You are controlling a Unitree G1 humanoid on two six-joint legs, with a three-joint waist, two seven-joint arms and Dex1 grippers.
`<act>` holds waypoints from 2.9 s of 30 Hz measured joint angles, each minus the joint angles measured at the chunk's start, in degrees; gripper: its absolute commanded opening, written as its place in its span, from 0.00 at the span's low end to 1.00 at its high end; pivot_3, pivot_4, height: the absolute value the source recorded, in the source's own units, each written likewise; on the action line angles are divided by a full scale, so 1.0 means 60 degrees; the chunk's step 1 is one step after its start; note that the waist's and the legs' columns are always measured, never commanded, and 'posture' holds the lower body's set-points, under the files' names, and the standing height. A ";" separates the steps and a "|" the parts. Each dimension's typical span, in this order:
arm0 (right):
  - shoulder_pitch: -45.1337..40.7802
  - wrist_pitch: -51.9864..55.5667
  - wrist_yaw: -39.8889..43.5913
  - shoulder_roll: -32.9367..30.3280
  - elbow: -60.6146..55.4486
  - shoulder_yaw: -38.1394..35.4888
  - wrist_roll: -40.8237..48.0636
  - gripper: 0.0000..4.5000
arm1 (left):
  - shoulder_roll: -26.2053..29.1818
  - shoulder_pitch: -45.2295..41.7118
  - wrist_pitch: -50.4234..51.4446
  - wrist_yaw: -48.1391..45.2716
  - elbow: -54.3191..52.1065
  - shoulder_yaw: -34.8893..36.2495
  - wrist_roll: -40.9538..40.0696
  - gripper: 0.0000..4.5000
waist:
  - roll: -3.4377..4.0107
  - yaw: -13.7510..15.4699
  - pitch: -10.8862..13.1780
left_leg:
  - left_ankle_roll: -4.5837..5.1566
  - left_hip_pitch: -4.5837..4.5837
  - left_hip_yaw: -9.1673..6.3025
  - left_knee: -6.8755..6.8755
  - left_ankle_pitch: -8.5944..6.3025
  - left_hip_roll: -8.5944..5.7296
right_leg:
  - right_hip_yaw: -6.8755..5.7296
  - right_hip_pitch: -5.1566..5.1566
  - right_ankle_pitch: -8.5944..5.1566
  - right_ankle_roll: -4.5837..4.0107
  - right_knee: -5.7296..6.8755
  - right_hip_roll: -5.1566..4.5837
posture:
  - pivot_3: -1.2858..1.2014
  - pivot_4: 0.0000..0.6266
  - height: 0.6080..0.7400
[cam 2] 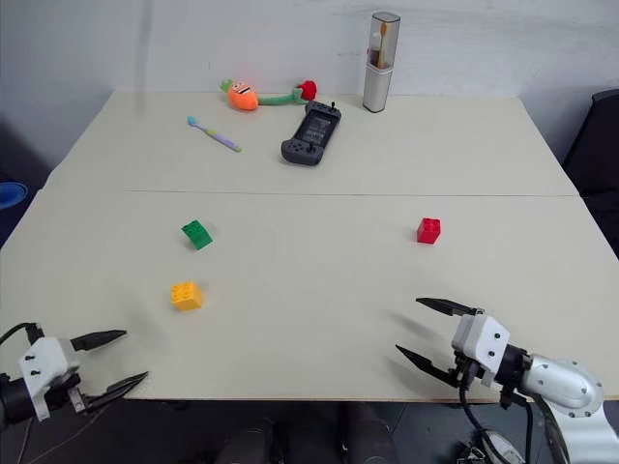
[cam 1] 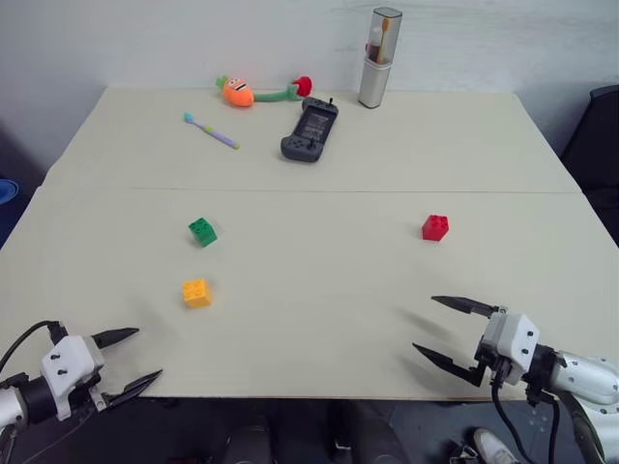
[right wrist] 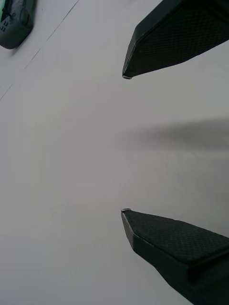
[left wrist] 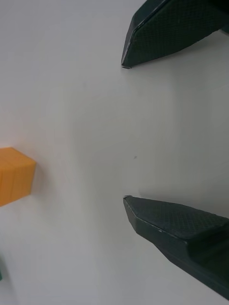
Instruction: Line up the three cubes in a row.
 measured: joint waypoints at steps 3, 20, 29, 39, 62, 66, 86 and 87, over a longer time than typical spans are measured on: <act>0.0003 0.0047 -0.0150 0.0210 -0.0048 -0.0004 0.0076 1.00 | 0.0041 -0.0040 0.0148 -0.0029 0.0090 0.0081 -0.0099 1.00 | 0.0000 -0.0005 0.0000 | -0.0001 -0.0001 0.0000 0.0000 -0.0001 0.0000 | 0.0000 0.0000 0.0000 0.0000 0.0000 -0.0001 | 0.52 0.24 1.00; 0.2453 0.1072 -0.4054 0.2848 -0.1183 -0.2216 0.0226 1.00 | -0.0374 -0.2164 0.3242 0.0031 -0.3926 -0.2632 -0.1947 1.00 | 0.0019 -0.0050 -0.0010 | -0.0029 0.0011 0.0003 -0.0003 0.0017 -0.0003 | 0.0027 0.0018 -0.0003 -0.0005 0.0043 0.0009 | 0.52 0.24 1.00; -0.3180 0.5196 -0.6720 0.2666 -0.1585 -0.0677 -0.0160 1.00 | -0.0870 -0.3518 0.3918 0.0514 -0.3728 -0.3394 -0.1876 1.00 | 0.0019 -0.0224 -0.0008 | -0.0118 0.0010 -0.0020 0.0004 0.0073 -0.0005 | 0.0025 -0.0024 -0.0014 -0.0020 0.0101 0.0025 | 0.52 0.24 1.00; -0.6893 0.5414 -0.8378 0.3564 0.3397 0.0018 -0.1471 1.00 | -0.1205 -0.3960 0.4089 0.0865 -0.3881 -0.3728 -0.1865 1.00 | 0.0018 -0.0166 -0.0008 | -0.0082 -0.0030 -0.0009 0.0029 0.0082 -0.0015 | 0.0021 -0.0035 -0.0008 -0.0009 0.0092 0.0006 | 0.52 0.24 1.00; -0.6887 0.2458 0.3153 -0.0212 0.3434 0.3197 -0.0090 0.33 | -0.0871 -0.3535 0.3952 0.0764 -0.3870 -0.3151 -0.1829 1.00 | 0.0012 -0.0269 0.0006 | -0.0019 -0.0007 -0.0020 0.0020 0.0049 -0.0008 | -0.0006 0.0003 0.0007 0.0010 0.0046 0.0015 | 0.52 0.24 1.00; -0.7570 0.1048 0.4501 0.0572 0.5006 0.3750 -0.0204 0.33 | -0.0863 -0.3416 0.3950 0.0674 -0.3884 -0.3107 -0.1842 1.00 | 0.0013 -0.0278 0.0008 | -0.0061 -0.0006 -0.0018 0.0020 0.0072 -0.0005 | -0.0003 -0.0009 0.0006 0.0005 0.0068 0.0015 | 0.52 0.24 1.00; -0.7864 0.0321 0.4459 0.1469 0.5569 0.3250 -0.0260 1.00 | -0.0594 -0.2849 0.4113 0.0699 -0.3956 -0.2559 -0.1894 1.00 | 0.0016 -0.0159 0.0010 | -0.0064 -0.0014 -0.0025 0.0028 0.0070 -0.0006 | -0.0007 -0.0020 -0.0002 -0.0010 0.0084 -0.0006 | 0.52 0.24 1.00; -0.7806 0.0293 0.4447 0.1366 0.5250 0.3092 -0.0135 1.00 | -0.0523 -0.2759 0.4263 0.0755 -0.3984 -0.2323 -0.1997 1.00 | 0.0016 -0.0158 0.0010 | -0.0063 -0.0015 -0.0025 0.0027 0.0070 -0.0006 | -0.0007 -0.0020 -0.0002 -0.0010 0.0083 -0.0006 | 0.52 0.24 1.00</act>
